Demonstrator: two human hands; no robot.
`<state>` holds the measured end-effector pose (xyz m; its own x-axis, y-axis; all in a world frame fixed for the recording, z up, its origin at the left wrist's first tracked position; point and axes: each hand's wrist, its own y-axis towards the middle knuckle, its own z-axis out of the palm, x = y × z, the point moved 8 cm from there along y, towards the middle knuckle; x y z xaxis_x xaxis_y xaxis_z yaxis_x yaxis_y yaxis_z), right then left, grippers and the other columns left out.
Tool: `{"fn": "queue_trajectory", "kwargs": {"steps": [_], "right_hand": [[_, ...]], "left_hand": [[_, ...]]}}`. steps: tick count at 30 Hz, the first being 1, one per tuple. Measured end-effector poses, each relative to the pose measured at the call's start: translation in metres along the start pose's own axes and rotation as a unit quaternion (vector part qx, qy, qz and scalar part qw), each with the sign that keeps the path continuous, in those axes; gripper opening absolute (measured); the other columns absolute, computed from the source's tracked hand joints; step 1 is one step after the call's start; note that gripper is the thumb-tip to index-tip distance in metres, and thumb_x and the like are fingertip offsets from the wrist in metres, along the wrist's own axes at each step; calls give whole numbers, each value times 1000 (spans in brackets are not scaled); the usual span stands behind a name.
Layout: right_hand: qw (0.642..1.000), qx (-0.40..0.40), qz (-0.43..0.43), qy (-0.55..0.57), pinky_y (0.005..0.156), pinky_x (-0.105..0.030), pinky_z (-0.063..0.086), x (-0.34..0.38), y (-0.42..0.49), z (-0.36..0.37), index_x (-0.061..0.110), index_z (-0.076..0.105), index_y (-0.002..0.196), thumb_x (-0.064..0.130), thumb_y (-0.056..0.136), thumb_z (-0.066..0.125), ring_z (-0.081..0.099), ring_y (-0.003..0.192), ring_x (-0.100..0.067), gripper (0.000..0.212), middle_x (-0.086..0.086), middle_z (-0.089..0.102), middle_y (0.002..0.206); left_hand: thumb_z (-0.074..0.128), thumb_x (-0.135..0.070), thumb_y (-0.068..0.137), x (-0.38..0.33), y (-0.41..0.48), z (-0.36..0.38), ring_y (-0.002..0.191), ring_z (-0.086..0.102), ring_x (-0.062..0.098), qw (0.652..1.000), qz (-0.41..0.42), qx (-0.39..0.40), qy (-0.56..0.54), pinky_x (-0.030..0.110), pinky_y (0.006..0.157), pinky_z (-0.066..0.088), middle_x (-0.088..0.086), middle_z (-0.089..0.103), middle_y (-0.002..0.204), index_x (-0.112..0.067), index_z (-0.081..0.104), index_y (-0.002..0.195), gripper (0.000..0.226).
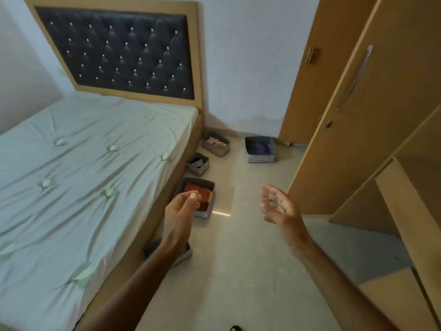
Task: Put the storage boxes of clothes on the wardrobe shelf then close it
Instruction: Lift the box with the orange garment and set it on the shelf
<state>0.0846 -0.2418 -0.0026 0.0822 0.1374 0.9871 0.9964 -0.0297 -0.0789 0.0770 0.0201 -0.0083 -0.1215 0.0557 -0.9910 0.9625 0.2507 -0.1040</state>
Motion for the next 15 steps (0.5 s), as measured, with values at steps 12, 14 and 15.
{"fn": "queue_trajectory", "kwargs": {"steps": [12,14,15], "right_hand": [[986,146,59,-49,76,-18,50,-42,203,75,33,56,124,37,74,63,58,110,-7,51,18,59,119],[982,162,71,-63,82,-22,51,-53,250,92,30,56,128,39,74,63,57,112,-7,55,19,58,119],[979,173,78,-71,85,-24,51,-59,280,103,30,55,129,39,75,63,57,113,-7,55,18,58,120]], "left_hand": [[50,-24,99,72,145,-6,100,64,13,988,-92,-122,-5,23,75,43,-1,70,104,-16,66,106,20],[51,-26,98,86,185,-6,100,63,12,985,-112,-133,1,24,76,44,-2,70,104,-17,66,106,19],[52,-26,98,95,211,-7,99,63,13,982,-125,-144,3,25,76,44,-1,70,103,-17,66,107,19]]}}
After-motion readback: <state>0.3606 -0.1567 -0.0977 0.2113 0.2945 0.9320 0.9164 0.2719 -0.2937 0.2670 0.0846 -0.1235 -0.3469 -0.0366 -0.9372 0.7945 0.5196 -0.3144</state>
